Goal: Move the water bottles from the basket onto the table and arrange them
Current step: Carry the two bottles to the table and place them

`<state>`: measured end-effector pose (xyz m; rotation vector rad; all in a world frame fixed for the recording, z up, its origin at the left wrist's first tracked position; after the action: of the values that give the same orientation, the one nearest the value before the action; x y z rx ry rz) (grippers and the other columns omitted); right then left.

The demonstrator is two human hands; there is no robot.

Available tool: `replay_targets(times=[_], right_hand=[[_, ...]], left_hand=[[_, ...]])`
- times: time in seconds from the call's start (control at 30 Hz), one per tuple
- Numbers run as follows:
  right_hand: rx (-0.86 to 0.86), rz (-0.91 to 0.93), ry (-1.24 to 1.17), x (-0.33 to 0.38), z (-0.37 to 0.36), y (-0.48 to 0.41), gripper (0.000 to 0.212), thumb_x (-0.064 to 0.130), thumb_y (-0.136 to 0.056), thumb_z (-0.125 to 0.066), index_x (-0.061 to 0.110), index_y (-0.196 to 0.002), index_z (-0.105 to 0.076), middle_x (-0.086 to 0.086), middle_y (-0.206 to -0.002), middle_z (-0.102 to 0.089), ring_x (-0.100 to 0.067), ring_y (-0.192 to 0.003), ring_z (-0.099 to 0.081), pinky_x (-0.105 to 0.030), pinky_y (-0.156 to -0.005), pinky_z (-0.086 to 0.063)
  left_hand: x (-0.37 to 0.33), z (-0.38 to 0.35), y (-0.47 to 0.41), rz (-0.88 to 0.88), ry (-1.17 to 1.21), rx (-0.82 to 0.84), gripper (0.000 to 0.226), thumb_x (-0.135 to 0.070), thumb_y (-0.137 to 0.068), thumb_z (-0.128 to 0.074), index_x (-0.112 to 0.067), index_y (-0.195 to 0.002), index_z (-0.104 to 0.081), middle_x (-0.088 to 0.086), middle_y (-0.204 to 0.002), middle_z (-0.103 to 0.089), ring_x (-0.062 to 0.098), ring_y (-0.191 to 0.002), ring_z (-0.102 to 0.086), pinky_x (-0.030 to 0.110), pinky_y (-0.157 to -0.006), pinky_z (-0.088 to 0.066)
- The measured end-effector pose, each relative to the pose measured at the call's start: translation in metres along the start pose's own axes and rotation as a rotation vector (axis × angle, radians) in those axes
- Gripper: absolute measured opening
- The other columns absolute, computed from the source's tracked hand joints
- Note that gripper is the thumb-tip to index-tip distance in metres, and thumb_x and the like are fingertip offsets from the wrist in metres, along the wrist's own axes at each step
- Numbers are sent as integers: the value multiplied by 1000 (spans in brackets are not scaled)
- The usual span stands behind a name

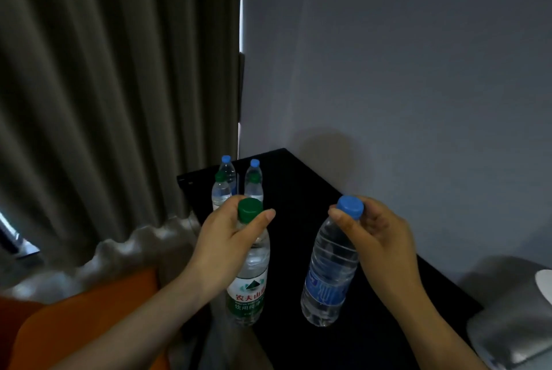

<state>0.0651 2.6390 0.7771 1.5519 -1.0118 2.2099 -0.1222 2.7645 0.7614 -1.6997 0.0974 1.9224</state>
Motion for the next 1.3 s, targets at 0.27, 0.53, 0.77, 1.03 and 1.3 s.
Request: replay_targets(times=[0.27,0.53,0.77,1.03,1.3], right_hand=[[-9,-112,-26,-72,-23,-73,29,50,-66,-72,32,-89,-70,7,-88,-74,-8,-82,-70,-20,-71,-56],[5,-183,3,-127,-34,-115,21,37,-73,-75,28,-91,-69,3,-88,-72,-16,-84,-69,-24,-73,-56],[-9,-260,79,-166,-45,-132,21,36,-76,-73,29,-95,-67,4,-91,-72,-12,-87,-69,-32,-77,-57],[-54,-292,249,-209,-50,-153,24,34,-78,-73,34,-101,-63,15,-88,-70,2,-84,-67,-11,-69,-51],[-70,-331,297,-255,-54,-181,28,39,-80,-70,33,-106,-61,13,-92,-69,2,-87,-66,-14,-71,-53]], left_hand=[[57,-27,-76,-11,-83,138,29,-46,-77,-60,-17,-80,-60,2,-72,-61,8,-65,-56,22,-61,-42],[121,-51,-120,40,-92,232,32,-45,-78,-58,-14,-87,-60,8,-81,-61,17,-75,-59,23,-66,-45],[166,-69,-160,51,-84,332,28,-38,-82,-58,-10,-85,-56,17,-79,-56,23,-73,-56,20,-64,-41],[203,-101,-215,17,-187,375,36,-38,-86,-57,-3,-87,-54,17,-76,-53,30,-72,-53,46,-66,-43],[241,-132,-253,29,-219,345,22,-26,-89,-61,-4,-94,-57,14,-88,-56,28,-83,-56,50,-77,-48]])
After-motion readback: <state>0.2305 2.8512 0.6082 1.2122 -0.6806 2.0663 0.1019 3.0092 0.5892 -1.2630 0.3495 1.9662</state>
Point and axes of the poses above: each hand's wrist, its own y-axis away from the middle knuckle, its own z-axis out of the back of the hand, x = y × z, the point moved 7 cm from there along -y, towards the middle knuckle
